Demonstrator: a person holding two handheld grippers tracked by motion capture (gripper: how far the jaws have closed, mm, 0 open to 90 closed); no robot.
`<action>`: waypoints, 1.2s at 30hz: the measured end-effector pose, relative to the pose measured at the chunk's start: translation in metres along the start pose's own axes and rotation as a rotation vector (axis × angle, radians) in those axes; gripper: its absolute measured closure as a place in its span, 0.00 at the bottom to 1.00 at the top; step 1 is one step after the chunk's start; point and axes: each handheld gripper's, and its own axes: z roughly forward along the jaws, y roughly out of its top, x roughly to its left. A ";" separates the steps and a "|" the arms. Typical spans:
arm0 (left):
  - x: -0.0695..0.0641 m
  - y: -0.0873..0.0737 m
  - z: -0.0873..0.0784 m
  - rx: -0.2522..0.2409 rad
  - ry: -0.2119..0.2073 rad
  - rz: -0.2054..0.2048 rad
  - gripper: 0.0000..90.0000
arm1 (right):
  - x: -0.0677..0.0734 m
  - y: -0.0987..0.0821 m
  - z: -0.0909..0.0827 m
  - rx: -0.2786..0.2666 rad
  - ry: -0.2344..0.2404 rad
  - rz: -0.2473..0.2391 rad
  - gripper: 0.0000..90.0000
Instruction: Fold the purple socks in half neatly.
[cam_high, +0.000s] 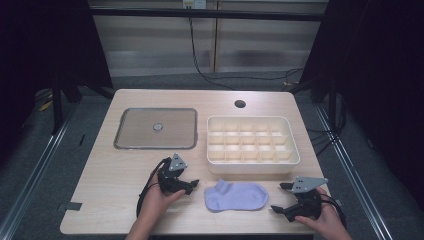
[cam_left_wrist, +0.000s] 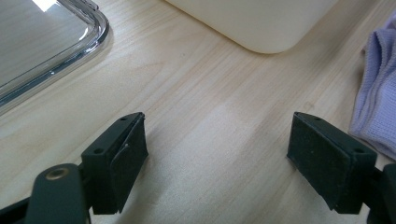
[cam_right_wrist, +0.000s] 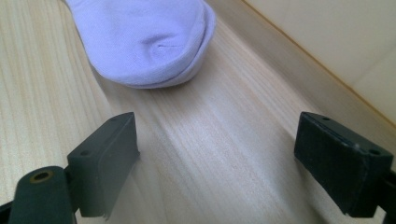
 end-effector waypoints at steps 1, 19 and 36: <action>0.000 0.000 0.000 -0.001 0.000 -0.001 0.21 | 0.000 0.000 0.000 0.000 -0.001 0.000 0.14; -0.005 0.004 -0.003 0.040 0.010 -0.008 0.24 | -0.001 0.000 0.000 -0.003 -0.002 0.004 0.16; -0.023 0.021 -0.014 0.143 -0.134 -0.115 0.35 | 0.000 0.005 0.000 -0.008 0.040 -0.025 0.40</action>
